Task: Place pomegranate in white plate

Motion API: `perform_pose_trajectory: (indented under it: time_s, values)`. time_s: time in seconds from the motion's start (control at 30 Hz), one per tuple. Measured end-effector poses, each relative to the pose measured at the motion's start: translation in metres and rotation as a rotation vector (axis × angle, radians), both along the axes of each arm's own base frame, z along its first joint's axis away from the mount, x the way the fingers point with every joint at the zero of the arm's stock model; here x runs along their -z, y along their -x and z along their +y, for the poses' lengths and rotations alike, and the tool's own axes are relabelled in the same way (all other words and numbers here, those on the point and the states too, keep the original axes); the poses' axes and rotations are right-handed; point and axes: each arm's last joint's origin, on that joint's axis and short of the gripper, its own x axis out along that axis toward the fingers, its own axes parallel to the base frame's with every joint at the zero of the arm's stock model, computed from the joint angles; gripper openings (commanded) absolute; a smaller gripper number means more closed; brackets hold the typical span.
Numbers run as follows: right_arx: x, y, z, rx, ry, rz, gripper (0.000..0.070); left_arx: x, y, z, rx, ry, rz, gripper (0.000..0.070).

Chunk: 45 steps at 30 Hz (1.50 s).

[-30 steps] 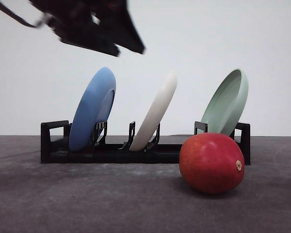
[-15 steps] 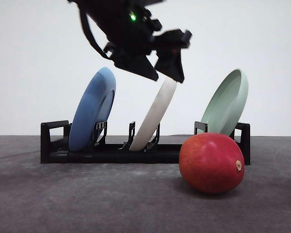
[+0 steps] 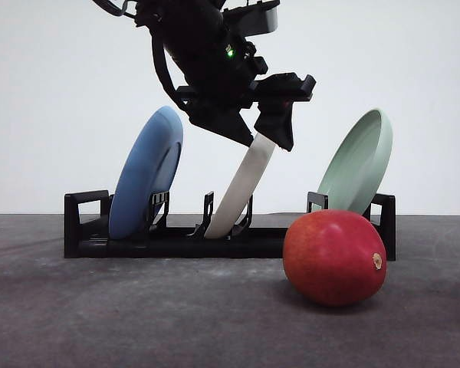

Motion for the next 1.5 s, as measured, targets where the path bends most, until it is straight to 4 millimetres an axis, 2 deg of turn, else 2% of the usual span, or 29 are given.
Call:
perform_pose_trajectory:
  time_s: [0.13,0.27,0.43,0.5,0.93,1.5]
  values:
    - [0.0,0.0,0.0,0.0,0.0,-0.001,0.036,0.008,-0.002,-0.002,-0.004,-0.007,0.016,0.0285]
    - [0.0,0.0,0.0,0.0,0.0,-0.001,0.036,0.017,-0.004,-0.005,-0.004,-0.024,0.034,0.0188]
    - [-0.001,0.001,0.0,0.0,-0.001,-0.006,0.036,0.018,-0.005,-0.005,-0.006,-0.025,0.034,0.0046]
    - [-0.001,0.001,0.0,0.0,-0.002,-0.007,0.036,0.018,-0.005,-0.005,-0.011,-0.025,0.034,0.0017]
    - [-0.001,0.001,0.0,0.0,-0.002,-0.008,0.036,0.009,-0.003,-0.002,-0.055,0.015,0.066,0.0013]
    - [-0.001,0.001,0.0,0.0,-0.002,-0.008,0.036,-0.06,0.022,0.023,-0.108,0.265,0.057,0.0013]
